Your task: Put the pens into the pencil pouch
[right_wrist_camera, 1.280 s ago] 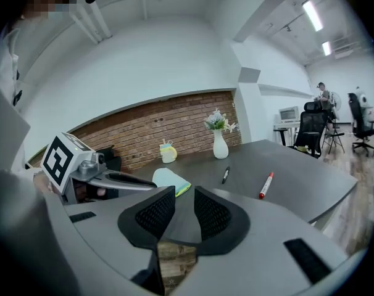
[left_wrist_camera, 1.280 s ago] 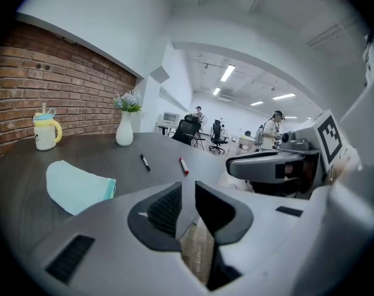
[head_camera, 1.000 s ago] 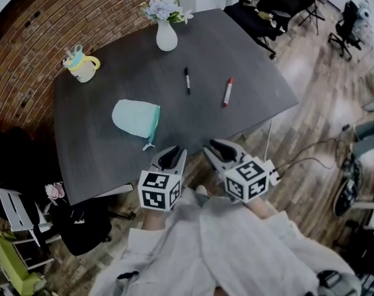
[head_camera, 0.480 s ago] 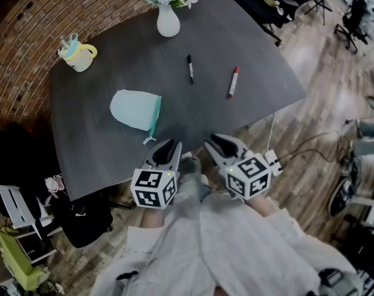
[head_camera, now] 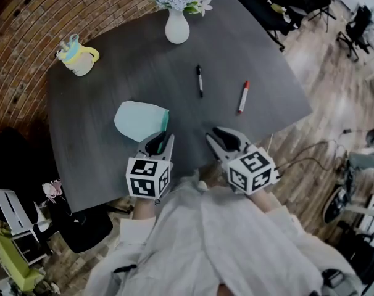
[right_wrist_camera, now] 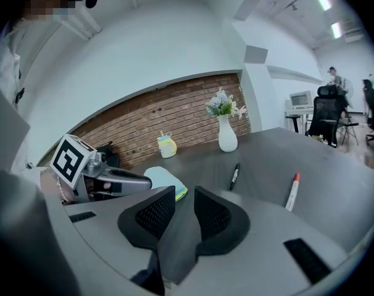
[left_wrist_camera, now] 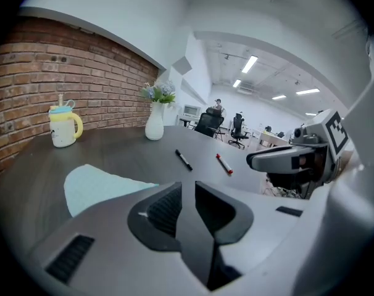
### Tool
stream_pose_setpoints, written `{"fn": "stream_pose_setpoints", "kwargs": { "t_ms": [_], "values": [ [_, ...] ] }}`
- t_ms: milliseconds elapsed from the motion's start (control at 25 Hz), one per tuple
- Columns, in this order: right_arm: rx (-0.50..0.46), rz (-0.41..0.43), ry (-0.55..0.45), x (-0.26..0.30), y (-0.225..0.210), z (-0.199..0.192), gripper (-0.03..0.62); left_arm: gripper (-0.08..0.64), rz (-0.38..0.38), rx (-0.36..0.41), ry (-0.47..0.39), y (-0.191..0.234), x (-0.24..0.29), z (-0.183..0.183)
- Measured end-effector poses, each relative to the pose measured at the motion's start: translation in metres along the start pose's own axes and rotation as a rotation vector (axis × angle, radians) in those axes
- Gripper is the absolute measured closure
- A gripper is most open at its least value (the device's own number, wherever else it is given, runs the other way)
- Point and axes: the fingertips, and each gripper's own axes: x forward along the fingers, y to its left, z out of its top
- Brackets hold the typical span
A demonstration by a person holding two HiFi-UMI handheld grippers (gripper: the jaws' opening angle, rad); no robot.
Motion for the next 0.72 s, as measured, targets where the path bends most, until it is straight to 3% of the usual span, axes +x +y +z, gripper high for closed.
{"fn": "stream_pose_setpoints", "kwargs": {
  "t_ms": [360, 720],
  "values": [
    [0.008, -0.029, -0.006, 0.048, -0.020, 0.033, 0.514, 0.454, -0.043, 0.104, 0.196, 0.040, 0.036, -0.013],
    [0.034, -0.064, 0.029, 0.070, -0.022, 0.025, 0.514, 0.440, -0.096, 0.158, 0.329, 0.049, 0.058, -0.048]
  ]
}}
